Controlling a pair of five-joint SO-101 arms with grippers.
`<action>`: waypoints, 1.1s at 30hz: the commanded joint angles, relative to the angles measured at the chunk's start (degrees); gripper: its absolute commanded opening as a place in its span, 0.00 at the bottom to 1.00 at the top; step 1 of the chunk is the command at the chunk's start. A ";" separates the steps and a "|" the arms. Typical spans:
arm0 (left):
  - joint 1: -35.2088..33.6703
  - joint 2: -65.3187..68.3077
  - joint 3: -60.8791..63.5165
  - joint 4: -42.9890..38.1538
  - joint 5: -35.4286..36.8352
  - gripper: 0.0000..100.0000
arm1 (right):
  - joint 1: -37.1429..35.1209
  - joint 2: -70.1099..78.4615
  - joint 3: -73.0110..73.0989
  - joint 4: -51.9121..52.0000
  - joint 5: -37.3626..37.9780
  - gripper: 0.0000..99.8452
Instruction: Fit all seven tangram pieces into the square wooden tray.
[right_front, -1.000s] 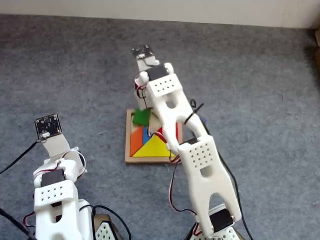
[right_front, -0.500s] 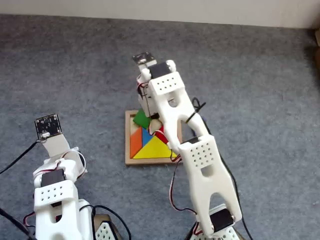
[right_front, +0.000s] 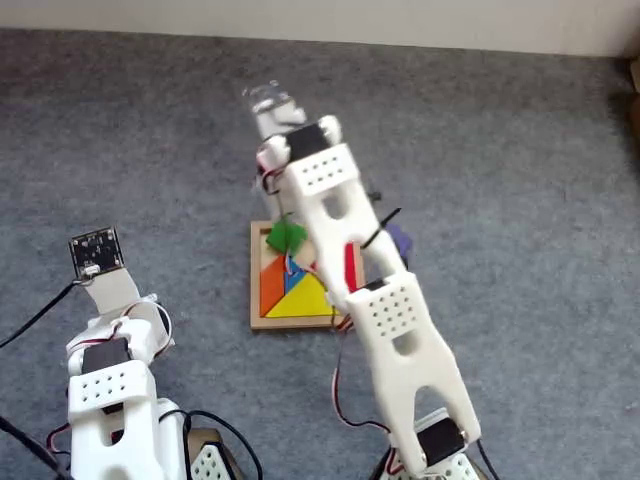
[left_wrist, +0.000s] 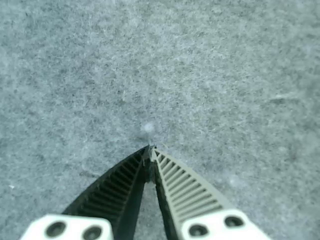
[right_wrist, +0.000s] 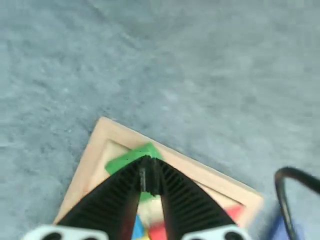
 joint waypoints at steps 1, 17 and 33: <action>1.36 -0.84 -1.19 -0.88 -0.62 0.01 | -2.24 1.36 -2.86 -3.21 0.70 0.00; 1.36 -0.84 -1.19 -0.88 -0.62 0.01 | 1.71 4.09 -2.51 5.58 0.97 0.00; 1.36 -0.84 -1.19 -0.88 -0.62 0.01 | 5.14 -3.21 1.98 5.76 4.75 0.00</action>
